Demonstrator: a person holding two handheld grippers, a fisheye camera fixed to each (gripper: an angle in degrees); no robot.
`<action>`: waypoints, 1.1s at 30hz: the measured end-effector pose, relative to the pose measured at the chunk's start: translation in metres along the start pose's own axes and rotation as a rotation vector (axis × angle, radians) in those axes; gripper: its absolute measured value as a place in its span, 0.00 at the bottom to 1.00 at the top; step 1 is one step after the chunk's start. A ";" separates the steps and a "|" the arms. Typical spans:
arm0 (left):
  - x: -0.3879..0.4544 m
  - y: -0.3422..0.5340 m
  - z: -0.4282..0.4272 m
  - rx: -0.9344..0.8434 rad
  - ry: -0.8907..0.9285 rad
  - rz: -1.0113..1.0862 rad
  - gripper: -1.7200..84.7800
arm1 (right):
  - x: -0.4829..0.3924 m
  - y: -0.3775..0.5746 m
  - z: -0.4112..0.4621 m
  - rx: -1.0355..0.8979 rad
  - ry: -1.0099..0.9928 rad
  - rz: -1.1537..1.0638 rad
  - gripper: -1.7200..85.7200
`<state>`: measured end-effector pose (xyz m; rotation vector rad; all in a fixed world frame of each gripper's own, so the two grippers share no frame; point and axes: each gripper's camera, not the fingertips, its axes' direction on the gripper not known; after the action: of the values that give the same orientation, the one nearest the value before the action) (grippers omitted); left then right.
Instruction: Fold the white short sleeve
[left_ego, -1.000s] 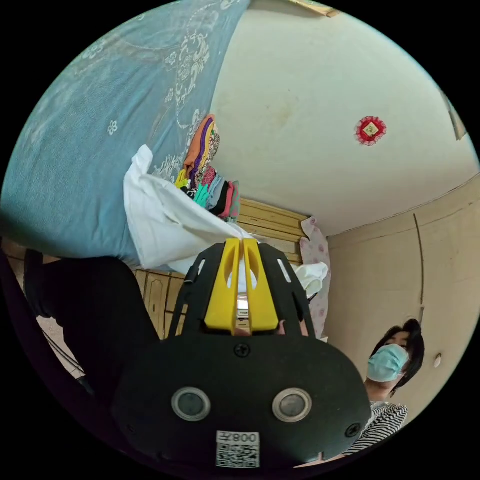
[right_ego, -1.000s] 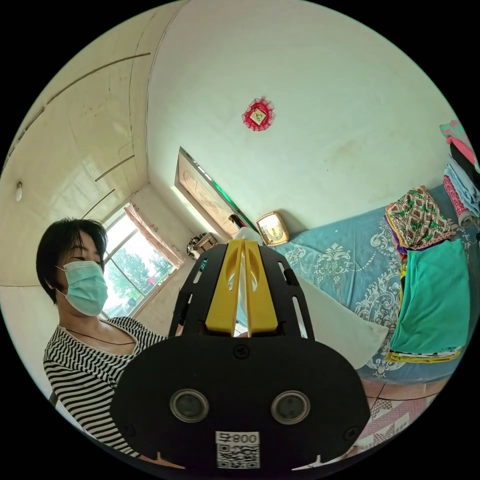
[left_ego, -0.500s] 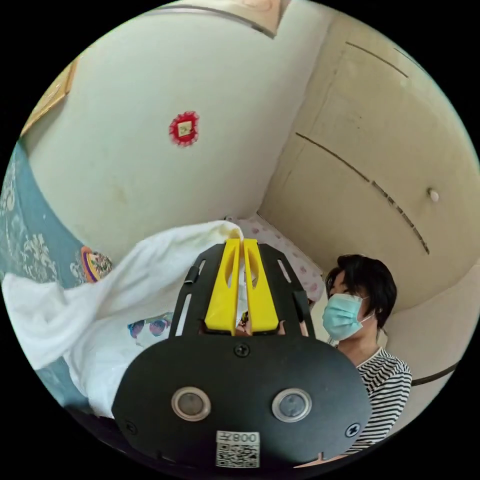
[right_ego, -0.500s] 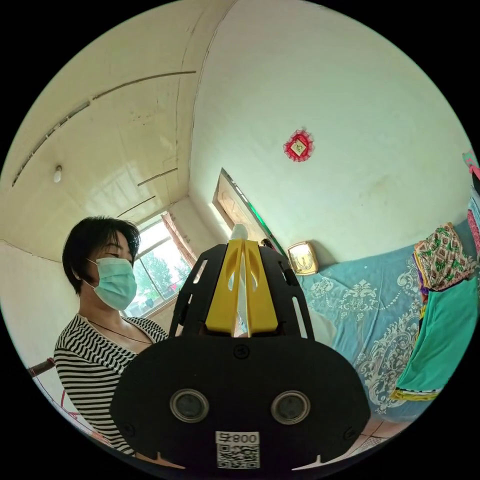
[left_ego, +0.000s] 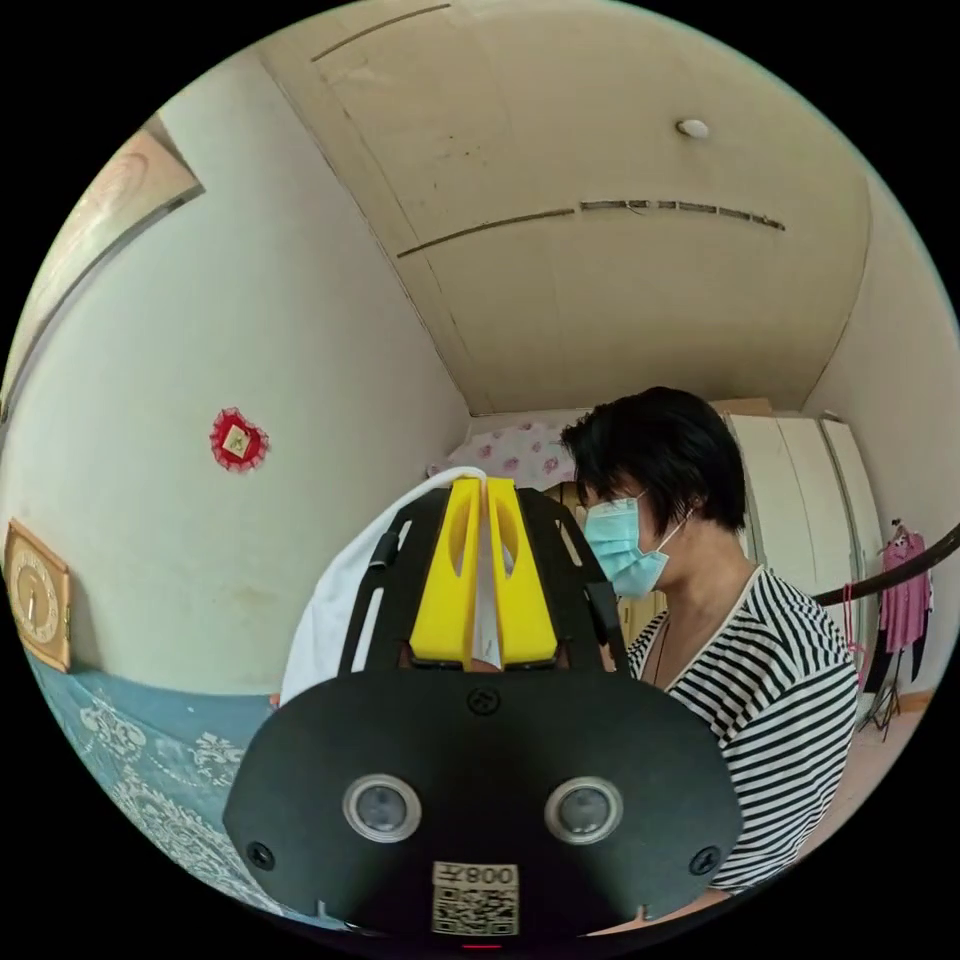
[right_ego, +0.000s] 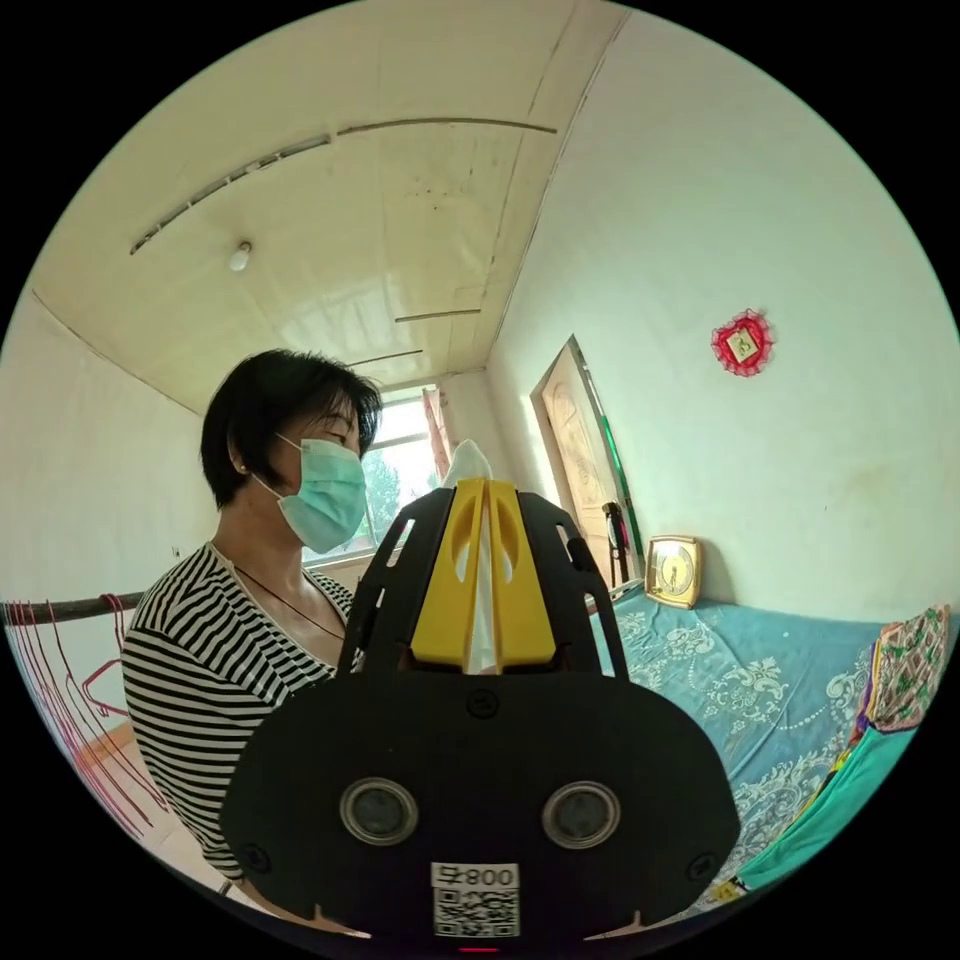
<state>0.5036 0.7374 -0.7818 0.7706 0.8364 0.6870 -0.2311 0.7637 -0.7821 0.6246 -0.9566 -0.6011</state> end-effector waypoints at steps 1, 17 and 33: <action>0.005 -0.011 0.001 -0.002 -0.023 0.036 0.03 | 0.000 -0.003 0.006 -0.010 0.000 -0.019 0.02; -0.228 -0.103 0.104 -0.232 -0.317 -0.014 0.03 | 0.240 -0.054 0.128 -0.079 0.082 0.112 0.02; -0.741 0.152 0.077 -0.577 -0.786 -0.928 0.11 | 0.771 0.065 0.332 -0.541 0.578 0.858 0.04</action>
<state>0.1668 0.2172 -0.3407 0.0370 0.1711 -0.2316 -0.1656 0.1906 -0.1684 -0.1317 -0.4036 0.1112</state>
